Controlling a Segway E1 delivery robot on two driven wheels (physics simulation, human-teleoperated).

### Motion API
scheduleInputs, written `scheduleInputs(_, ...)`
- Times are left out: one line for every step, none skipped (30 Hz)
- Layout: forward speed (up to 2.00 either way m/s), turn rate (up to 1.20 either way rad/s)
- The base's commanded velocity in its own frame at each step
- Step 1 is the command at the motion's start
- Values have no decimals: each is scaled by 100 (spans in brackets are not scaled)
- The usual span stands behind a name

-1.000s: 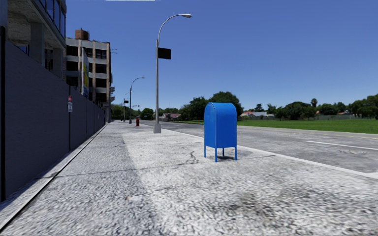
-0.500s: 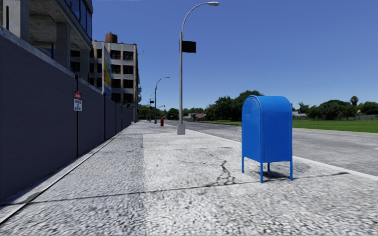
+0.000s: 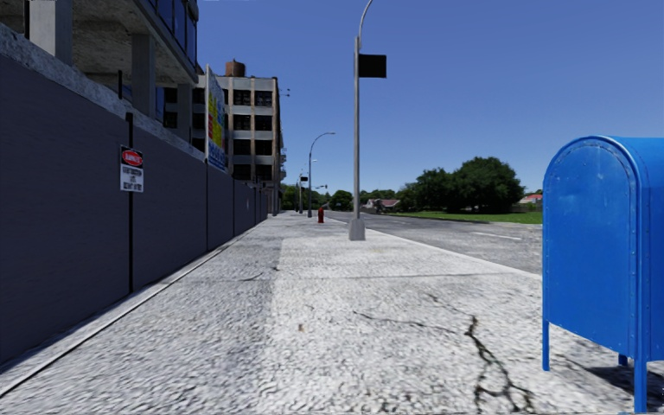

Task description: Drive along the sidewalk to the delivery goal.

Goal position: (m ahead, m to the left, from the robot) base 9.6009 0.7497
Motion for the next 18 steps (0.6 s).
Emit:
scheduleInputs(200, 9)
scheduleInputs(200, 0)
scheduleInputs(200, 0)
scheduleInputs(200, 0)
scheduleInputs(200, 0)
scheduleInputs(200, 0)
scheduleInputs(200, 0)
scheduleInputs(200, 0)
scheduleInputs(200, 0)
scheduleInputs(200, 0)
scheduleInputs(200, 0)
scheduleInputs(200, 0)
scheduleInputs(200, 0)
scheduleInputs(200, 0)
scheduleInputs(200, 0)
scheduleInputs(200, 0)
scheduleInputs(200, 0)
scheduleInputs(200, 0)
